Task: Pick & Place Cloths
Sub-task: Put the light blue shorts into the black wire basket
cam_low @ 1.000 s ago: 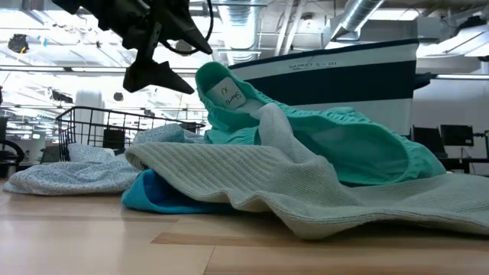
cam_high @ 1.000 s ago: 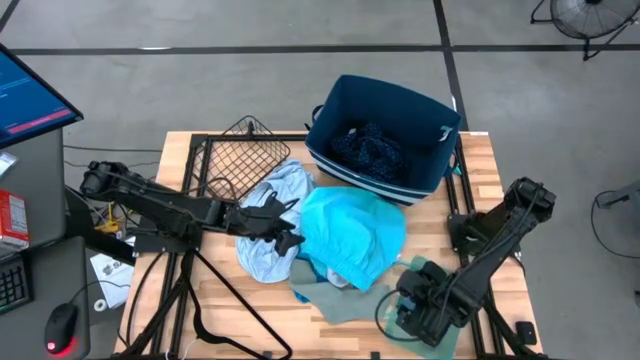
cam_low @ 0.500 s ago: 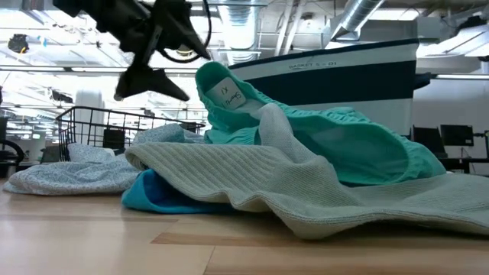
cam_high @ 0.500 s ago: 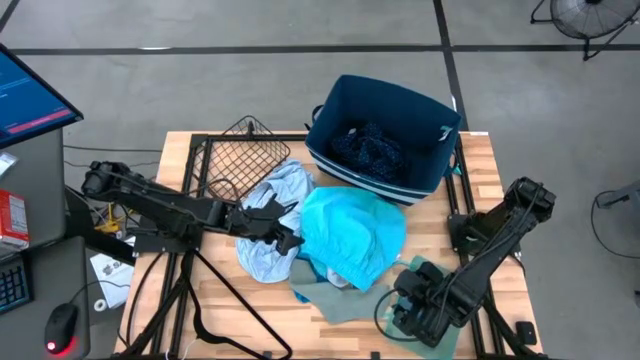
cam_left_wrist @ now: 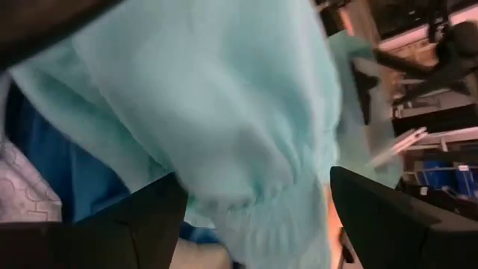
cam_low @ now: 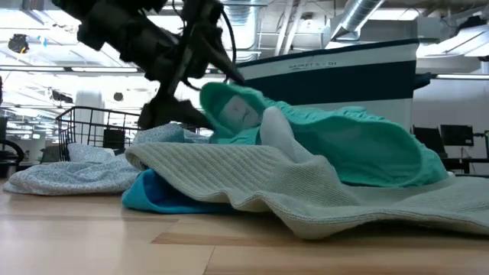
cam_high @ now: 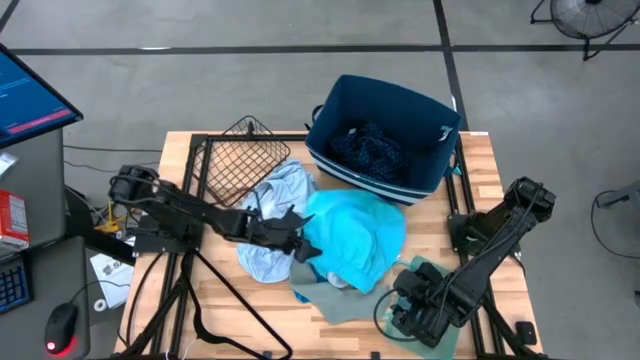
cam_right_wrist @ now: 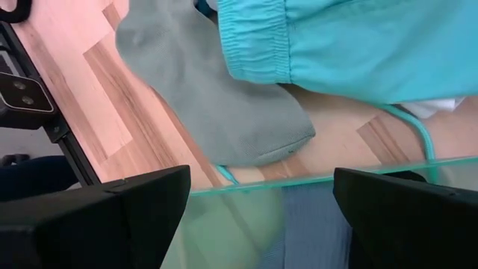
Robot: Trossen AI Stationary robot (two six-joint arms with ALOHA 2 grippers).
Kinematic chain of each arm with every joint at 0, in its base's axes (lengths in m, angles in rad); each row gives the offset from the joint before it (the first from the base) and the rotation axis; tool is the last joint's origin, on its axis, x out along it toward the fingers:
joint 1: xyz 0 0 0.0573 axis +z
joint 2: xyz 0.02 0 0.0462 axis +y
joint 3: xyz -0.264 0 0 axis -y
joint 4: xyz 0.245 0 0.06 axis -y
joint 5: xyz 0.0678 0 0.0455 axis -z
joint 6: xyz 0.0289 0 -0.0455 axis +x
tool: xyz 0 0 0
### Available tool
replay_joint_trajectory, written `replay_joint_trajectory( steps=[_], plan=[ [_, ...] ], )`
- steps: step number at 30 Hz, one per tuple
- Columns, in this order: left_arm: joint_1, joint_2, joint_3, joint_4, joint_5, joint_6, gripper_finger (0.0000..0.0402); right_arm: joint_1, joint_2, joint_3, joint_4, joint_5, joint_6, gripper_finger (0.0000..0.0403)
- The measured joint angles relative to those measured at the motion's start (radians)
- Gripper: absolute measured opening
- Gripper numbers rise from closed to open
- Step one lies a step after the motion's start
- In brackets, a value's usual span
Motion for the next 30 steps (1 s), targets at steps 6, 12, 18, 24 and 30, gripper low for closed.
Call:
replay_joint_trajectory(
  steps=[6, 12, 18, 24, 30],
  plan=[
    [0.008, 0.057, 0.0, 0.043, 0.007, -0.055, 0.0299, 0.0, 0.0, 0.0, 0.004, 0.01, 0.0, 0.0322],
    [0.017, 0.066, 0.0, 0.052, 0.03, -0.112, 0.0205, -0.005, 0.0, 0.0, 0.013, 0.048, 0.0, 0.0322],
    [0.014, 0.066, 0.0, 0.104, 0.052, -0.062, 0.0038, -0.036, 0.0, 0.0, 0.013, 0.053, 0.0, 0.0322],
    [0.014, 0.043, 0.0, 0.263, 0.068, -0.044, 0.0003, -0.064, 0.0, 0.0, 0.021, 0.057, -0.028, 0.0322],
    [0.014, -0.136, 0.0, 0.308, 0.075, 0.057, 0.0001, -0.096, 0.0, 0.006, 0.111, 0.057, -0.167, 0.0322]
  ],
)
